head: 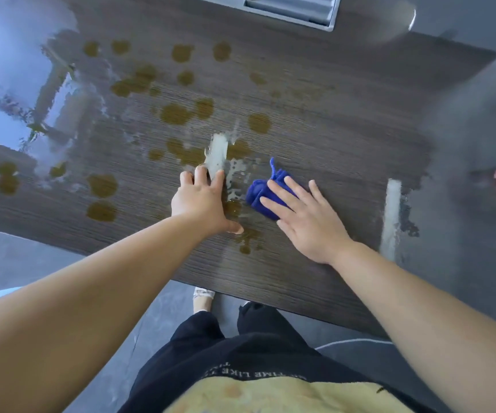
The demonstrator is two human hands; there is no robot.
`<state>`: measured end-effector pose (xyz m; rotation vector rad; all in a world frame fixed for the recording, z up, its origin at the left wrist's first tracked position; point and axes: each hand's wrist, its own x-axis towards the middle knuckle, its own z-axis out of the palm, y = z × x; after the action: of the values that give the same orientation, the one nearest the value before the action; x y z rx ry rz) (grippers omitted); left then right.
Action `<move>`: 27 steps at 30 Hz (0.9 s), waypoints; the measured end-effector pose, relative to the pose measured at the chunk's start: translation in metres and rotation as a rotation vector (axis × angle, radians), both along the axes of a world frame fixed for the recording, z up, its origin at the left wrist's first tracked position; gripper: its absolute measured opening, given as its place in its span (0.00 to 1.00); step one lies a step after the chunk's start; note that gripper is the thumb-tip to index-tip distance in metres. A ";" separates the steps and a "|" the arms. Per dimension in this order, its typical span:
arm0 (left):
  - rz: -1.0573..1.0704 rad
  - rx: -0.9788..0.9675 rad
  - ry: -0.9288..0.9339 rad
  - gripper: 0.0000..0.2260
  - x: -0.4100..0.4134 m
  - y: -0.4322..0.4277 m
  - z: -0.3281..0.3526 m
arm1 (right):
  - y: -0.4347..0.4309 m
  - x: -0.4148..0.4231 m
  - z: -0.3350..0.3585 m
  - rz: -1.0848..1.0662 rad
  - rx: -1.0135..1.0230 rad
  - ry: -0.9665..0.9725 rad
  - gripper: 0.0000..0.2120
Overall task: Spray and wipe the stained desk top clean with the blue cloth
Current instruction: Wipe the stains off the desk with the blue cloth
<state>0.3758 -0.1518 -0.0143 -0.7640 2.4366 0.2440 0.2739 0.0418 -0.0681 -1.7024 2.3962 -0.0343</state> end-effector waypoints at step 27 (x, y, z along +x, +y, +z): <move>-0.310 0.152 0.133 0.33 0.092 -0.080 -0.002 | -0.065 0.134 -0.005 -0.198 -0.019 0.029 0.24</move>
<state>0.4677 -0.2313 -0.0164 -0.3072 2.5835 0.3626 0.4080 -0.0230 -0.0733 -1.4763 2.5850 -0.0631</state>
